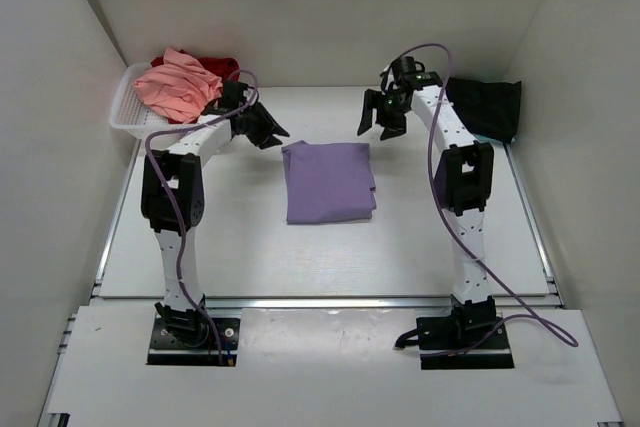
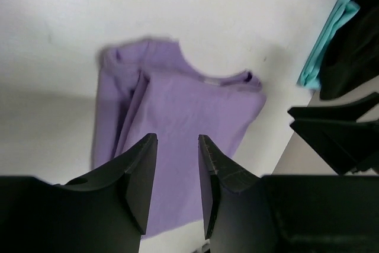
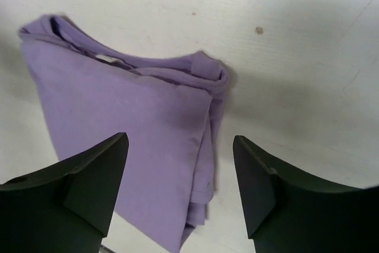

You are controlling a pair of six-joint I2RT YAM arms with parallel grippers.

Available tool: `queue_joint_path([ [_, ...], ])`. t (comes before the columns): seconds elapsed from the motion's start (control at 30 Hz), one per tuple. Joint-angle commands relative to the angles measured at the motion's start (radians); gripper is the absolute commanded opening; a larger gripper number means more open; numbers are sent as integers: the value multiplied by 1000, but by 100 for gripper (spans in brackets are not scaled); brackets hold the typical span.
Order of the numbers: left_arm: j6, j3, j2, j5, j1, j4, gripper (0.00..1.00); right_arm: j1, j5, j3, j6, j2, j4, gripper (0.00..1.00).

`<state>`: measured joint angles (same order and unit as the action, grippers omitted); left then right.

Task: Fold and stack the t-shirts
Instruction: Fold the long partially folded tshirt into a neat square, then put the neatly folded tshirt into the corner of the board with the right arm

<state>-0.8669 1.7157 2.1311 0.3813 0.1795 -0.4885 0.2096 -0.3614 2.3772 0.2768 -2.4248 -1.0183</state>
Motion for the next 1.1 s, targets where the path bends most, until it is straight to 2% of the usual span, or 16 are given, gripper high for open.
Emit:
queue_joint_path([
  [0.0, -43, -134, -134, 34, 58, 109, 45, 25, 29, -143, -64, 82, 6, 70],
  [0.07, -64, -240, -155, 47, 78, 157, 44, 25, 21, -283, -32, 166, 120, 72],
  [0.13, -67, -275, -158, 59, 101, 157, 44, 22, -17, -473, -4, 228, 202, 73],
  [0.27, -34, -324, -143, 36, 129, 150, 43, 28, -19, -691, 21, 315, 323, 76],
  [0.37, -21, -366, -138, 28, 121, 163, 42, 39, -37, -786, 31, 329, 394, 76],
  [0.5, 6, -406, -139, 14, 98, 157, 42, 69, -99, -861, 100, 316, 509, 77],
  [0.73, 31, -430, -140, 11, 98, 162, 41, 111, -160, -782, 159, 208, 520, 75],
  [0.8, 26, -447, -146, 19, 100, 166, 41, 103, -204, -782, 173, 187, 537, 68],
  [0.83, 25, -450, -148, 18, 100, 169, 41, 103, -218, -783, 186, 173, 538, 51],
  [0.87, 25, -453, -157, 27, 92, 168, 41, 102, -234, -788, 197, 176, 546, 24],
  [0.9, 26, -459, -160, 27, 92, 175, 41, 94, -237, -800, 190, 175, 549, 8],
  [0.93, 26, -464, -174, 24, 89, 171, 42, 83, -213, -788, 185, 171, 523, 0],
  [0.97, 29, -462, -183, 25, 84, 165, 41, 77, -182, -770, 147, 190, 494, 0],
  [1.07, 40, -467, -220, 24, 68, 163, 41, 83, 88, -655, 3, 210, 356, 0],
])
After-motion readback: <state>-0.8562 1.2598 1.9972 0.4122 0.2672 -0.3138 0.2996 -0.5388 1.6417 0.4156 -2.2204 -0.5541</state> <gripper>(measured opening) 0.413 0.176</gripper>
